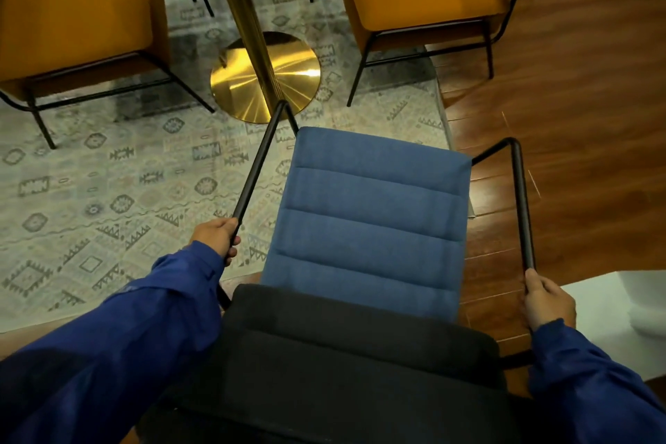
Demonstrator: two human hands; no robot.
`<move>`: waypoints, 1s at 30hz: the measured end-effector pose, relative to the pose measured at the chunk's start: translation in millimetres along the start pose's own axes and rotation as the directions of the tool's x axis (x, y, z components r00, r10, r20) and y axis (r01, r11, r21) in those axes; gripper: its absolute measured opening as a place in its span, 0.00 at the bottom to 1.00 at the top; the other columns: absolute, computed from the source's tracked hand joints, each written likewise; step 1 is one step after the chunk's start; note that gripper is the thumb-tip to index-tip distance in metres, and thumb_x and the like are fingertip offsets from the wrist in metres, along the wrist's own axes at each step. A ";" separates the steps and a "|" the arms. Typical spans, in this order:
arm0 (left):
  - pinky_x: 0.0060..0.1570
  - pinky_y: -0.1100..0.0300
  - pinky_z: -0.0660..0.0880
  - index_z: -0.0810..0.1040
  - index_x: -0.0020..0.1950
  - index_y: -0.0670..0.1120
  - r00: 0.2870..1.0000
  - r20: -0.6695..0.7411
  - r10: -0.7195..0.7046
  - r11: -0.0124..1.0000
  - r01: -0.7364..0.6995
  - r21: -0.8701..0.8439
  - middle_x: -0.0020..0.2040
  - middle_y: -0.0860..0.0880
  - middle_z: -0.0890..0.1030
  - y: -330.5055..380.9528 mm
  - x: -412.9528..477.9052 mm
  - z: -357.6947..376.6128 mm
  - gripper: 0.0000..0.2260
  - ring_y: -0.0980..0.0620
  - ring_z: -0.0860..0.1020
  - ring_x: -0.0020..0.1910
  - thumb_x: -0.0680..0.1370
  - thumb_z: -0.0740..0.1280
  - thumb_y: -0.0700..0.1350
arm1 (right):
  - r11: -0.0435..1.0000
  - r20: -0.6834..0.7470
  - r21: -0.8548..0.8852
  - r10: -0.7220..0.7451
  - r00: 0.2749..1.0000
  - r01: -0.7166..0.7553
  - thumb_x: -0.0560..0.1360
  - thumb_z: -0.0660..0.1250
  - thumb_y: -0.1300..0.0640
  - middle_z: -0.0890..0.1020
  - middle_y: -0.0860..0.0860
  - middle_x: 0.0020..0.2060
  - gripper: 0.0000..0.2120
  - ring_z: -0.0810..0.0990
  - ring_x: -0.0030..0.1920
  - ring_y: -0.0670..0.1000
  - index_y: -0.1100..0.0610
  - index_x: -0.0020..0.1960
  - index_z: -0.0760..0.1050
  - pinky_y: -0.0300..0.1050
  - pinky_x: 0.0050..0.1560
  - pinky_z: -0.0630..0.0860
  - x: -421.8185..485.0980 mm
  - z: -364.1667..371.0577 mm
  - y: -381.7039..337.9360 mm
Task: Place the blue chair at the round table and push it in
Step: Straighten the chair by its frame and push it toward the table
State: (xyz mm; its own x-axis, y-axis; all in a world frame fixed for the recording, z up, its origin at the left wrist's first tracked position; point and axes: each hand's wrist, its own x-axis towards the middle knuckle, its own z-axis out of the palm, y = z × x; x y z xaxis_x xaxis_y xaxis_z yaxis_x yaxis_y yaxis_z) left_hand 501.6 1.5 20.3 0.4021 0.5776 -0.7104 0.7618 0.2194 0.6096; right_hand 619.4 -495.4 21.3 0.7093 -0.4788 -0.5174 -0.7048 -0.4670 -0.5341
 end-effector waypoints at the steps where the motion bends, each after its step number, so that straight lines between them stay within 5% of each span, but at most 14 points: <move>1: 0.26 0.63 0.61 0.74 0.52 0.45 1.000 0.009 -0.004 1.000 0.004 -0.014 0.32 0.46 0.70 1.8 1.9 -2.5 0.08 0.49 0.64 0.25 0.79 0.57 0.46 | 1.000 0.001 0.010 -0.003 1.000 0.003 0.77 0.60 0.43 0.81 0.61 0.53 0.19 0.77 0.54 0.64 0.55 0.56 0.79 0.60 0.58 0.74 0.9 1.7 -5.7; 8: 0.19 0.68 0.61 0.71 0.54 0.45 0.998 -0.028 -0.060 0.985 0.054 -0.167 0.32 0.46 0.68 17.9 25.0 -57.1 0.08 0.50 0.63 0.24 0.80 0.56 0.44 | 0.990 0.044 0.031 -0.140 0.989 0.139 0.75 0.64 0.46 0.81 0.56 0.45 0.13 0.79 0.49 0.60 0.54 0.51 0.79 0.60 0.56 0.76 12.9 56.1 -94.0; 11: 0.18 0.71 0.61 0.69 0.55 0.46 0.994 -0.039 -0.098 0.976 0.088 -0.197 0.32 0.46 0.67 18.6 28.3 -70.4 0.06 0.50 0.62 0.27 0.80 0.55 0.43 | 0.981 0.085 0.049 -0.192 0.978 0.189 0.75 0.64 0.50 0.78 0.54 0.32 0.13 0.75 0.34 0.57 0.60 0.47 0.80 0.52 0.40 0.74 16.1 74.7 -114.0; 15: 0.17 0.73 0.61 0.67 0.55 0.47 0.989 -0.119 -0.087 0.971 0.058 -0.230 0.33 0.45 0.67 24.5 43.5 -105.7 0.06 0.53 0.67 0.19 0.81 0.54 0.40 | 0.958 0.176 0.074 -0.284 0.942 0.275 0.77 0.63 0.55 0.73 0.53 0.28 0.12 0.69 0.28 0.53 0.63 0.49 0.78 0.41 0.25 0.68 9.5 124.0 -159.6; 21: 0.16 0.72 0.62 0.68 0.39 0.47 0.983 -0.181 -0.041 0.983 0.007 -0.181 0.33 0.44 0.68 32.0 67.0 -150.1 0.12 0.49 0.65 0.25 0.80 0.53 0.36 | 0.948 0.263 0.054 -0.318 0.911 0.315 0.77 0.62 0.55 0.76 0.51 0.32 0.13 0.74 0.36 0.56 0.59 0.58 0.76 0.43 0.32 0.71 0.3 181.5 -205.1; 25: 0.16 0.72 0.63 0.69 0.56 0.44 0.972 -0.231 -0.047 0.985 0.008 -0.170 0.33 0.44 0.69 34.7 76.9 -167.0 0.12 0.56 0.69 0.16 0.78 0.53 0.32 | 0.946 0.343 0.021 -0.312 0.886 0.324 0.77 0.59 0.65 0.77 0.54 0.37 0.22 0.71 0.32 0.51 0.61 0.71 0.65 0.45 0.32 0.67 -8.0 202.9 -226.0; 30: 0.17 0.70 0.67 0.65 0.70 0.41 0.961 -0.264 -0.080 0.988 0.041 -0.151 0.35 0.43 0.73 25.6 86.0 -179.0 0.22 0.48 0.67 0.29 0.77 0.55 0.30 | 0.936 0.359 -0.044 -0.311 0.880 0.349 0.76 0.58 0.69 0.79 0.50 0.38 0.25 0.73 0.32 0.49 0.59 0.72 0.64 0.43 0.32 0.70 -12.8 218.9 -230.2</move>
State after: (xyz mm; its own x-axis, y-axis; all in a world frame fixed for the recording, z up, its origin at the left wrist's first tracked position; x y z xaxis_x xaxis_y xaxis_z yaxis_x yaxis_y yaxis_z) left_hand 464.7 197.4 37.7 0.1917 0.7450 -0.6390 0.6922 0.3589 0.6261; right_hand 775.6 -219.1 4.5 0.8485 -0.0095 -0.5292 -0.4132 -0.6365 -0.6512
